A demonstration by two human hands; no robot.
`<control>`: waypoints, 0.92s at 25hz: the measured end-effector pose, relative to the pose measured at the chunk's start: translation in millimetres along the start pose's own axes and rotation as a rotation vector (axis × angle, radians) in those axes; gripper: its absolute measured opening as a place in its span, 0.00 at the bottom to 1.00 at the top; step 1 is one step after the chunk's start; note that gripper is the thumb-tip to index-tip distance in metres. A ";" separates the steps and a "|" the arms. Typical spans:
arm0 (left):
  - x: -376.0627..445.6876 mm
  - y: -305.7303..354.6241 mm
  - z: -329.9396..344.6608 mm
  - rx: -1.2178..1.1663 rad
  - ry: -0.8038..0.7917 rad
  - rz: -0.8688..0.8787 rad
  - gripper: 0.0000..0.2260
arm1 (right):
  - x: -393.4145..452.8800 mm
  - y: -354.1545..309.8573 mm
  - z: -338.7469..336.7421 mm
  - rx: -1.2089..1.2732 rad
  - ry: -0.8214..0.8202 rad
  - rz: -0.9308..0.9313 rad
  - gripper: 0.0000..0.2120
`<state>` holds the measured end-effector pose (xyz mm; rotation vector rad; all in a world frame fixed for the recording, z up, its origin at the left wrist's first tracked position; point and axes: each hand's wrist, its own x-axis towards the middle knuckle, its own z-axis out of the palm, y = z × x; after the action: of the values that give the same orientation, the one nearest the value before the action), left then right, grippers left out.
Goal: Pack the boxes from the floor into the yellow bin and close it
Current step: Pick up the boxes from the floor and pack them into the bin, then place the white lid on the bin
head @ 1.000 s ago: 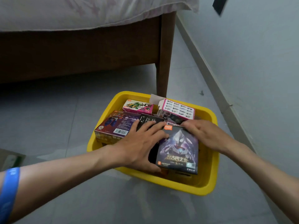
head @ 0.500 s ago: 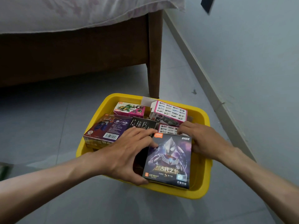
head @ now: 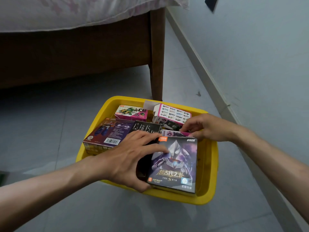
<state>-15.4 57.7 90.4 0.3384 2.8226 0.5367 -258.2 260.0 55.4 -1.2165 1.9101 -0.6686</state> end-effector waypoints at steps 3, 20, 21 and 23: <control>10.5 -0.6 0.0 0.095 -0.085 -0.023 0.41 | 0.8 -0.2 11.7 -0.103 0.112 -0.035 0.12; 2.8 -4.1 25.1 0.255 -0.116 -0.029 0.31 | -56.7 -32.8 89.6 -0.552 0.200 0.058 0.35; 0.7 -3.8 23.9 0.251 -0.098 -0.023 0.30 | -55.3 -34.1 89.3 -0.544 0.225 0.054 0.35; -5.0 -3.2 19.4 0.214 -0.038 -0.021 0.31 | -50.6 -42.6 85.9 -0.514 0.326 0.019 0.34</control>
<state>-5.9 59.8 72.7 0.3538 2.8484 0.2211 -153.0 286.2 54.4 -1.4626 2.4640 -0.3889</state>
